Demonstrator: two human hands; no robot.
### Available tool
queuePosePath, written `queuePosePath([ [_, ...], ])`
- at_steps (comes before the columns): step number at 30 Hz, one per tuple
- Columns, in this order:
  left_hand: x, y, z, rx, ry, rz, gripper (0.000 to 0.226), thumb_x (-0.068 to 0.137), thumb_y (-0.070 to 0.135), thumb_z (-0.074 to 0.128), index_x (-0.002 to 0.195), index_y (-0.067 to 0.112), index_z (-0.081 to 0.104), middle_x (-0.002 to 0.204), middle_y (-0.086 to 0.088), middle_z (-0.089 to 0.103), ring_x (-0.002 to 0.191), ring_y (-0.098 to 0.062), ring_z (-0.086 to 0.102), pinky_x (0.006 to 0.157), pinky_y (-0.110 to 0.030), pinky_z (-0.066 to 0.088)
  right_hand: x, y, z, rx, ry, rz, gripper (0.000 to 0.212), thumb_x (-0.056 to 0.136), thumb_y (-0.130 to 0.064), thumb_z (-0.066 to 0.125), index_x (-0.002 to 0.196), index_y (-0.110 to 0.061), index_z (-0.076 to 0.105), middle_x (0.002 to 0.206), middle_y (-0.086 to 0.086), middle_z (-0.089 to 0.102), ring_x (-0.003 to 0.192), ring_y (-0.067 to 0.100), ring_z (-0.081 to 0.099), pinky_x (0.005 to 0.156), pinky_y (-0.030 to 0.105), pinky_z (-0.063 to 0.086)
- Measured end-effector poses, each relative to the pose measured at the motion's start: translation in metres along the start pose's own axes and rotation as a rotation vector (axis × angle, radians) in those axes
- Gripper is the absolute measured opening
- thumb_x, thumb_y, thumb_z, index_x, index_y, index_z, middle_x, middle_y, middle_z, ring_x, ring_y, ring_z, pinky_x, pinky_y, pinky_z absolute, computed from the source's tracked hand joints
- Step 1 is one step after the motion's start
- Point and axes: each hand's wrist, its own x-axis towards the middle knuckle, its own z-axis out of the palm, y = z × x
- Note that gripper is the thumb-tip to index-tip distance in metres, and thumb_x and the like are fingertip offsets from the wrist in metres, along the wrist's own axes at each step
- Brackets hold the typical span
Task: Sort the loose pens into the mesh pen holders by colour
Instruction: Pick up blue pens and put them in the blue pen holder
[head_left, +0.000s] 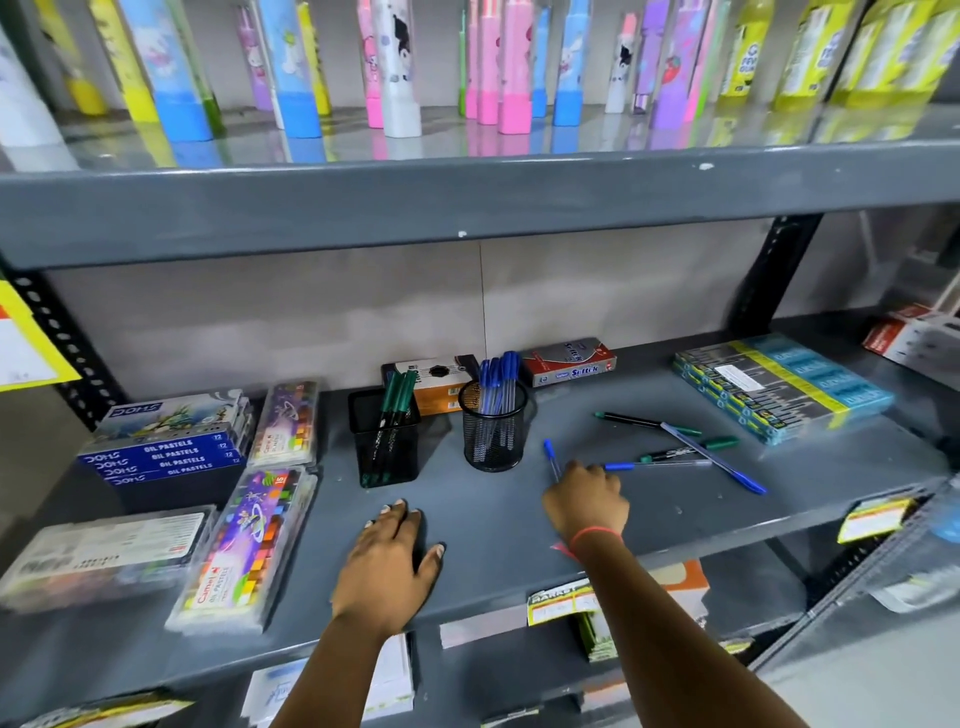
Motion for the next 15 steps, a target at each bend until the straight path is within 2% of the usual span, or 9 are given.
queuePosePath([
  [4,0.003,0.0,0.001,-0.01,0.005,-0.001,0.058,0.093,0.049,0.034,0.143,0.021,0.027,0.157,-0.002,0.018,0.144,-0.019,0.015,0.119,-0.031,0.011,0.004,-0.002,0.001,0.026,-0.018,-0.021,0.035,0.088,-0.016,0.047,0.122,-0.008,0.046,0.129,0.016,0.052,0.123,0.036,0.046,0.096,0.042,0.046],
  [8,0.002,-0.001,0.002,-0.021,0.007,-0.007,0.058,0.093,0.05,0.034,0.143,0.022,0.025,0.157,-0.001,0.017,0.144,-0.018,0.014,0.119,-0.031,0.01,0.012,-0.007,0.002,0.05,-0.085,-0.084,0.035,0.093,-0.005,0.04,0.128,-0.003,0.037,0.129,0.023,0.052,0.118,0.04,0.054,0.095,0.044,0.047],
  [10,0.002,-0.002,0.001,-0.027,0.014,-0.008,0.058,0.093,0.05,0.034,0.143,0.022,0.025,0.157,0.0,0.018,0.144,-0.018,0.014,0.119,-0.031,0.01,0.016,-0.01,0.0,0.083,-0.095,-0.068,0.034,0.092,-0.003,0.04,0.126,0.002,0.043,0.128,0.025,0.055,0.117,0.04,0.056,0.095,0.042,0.047],
  [13,0.002,-0.001,0.001,-0.025,0.024,-0.008,0.058,0.093,0.05,0.035,0.143,0.023,0.026,0.156,0.001,0.019,0.144,-0.017,0.015,0.118,-0.03,0.011,0.024,-0.016,-0.015,0.329,-0.014,0.008,0.029,0.089,-0.005,0.047,0.112,0.009,0.058,0.115,0.03,0.062,0.106,0.042,0.061,0.089,0.041,0.05],
  [15,0.002,-0.001,0.002,-0.027,0.026,-0.016,0.058,0.092,0.05,0.036,0.143,0.023,0.026,0.156,0.001,0.019,0.144,-0.017,0.015,0.118,-0.03,0.011,0.031,-0.026,-0.031,0.547,0.103,0.054,0.026,0.086,-0.007,0.048,0.104,0.008,0.059,0.103,0.031,0.065,0.093,0.041,0.063,0.081,0.04,0.051],
])
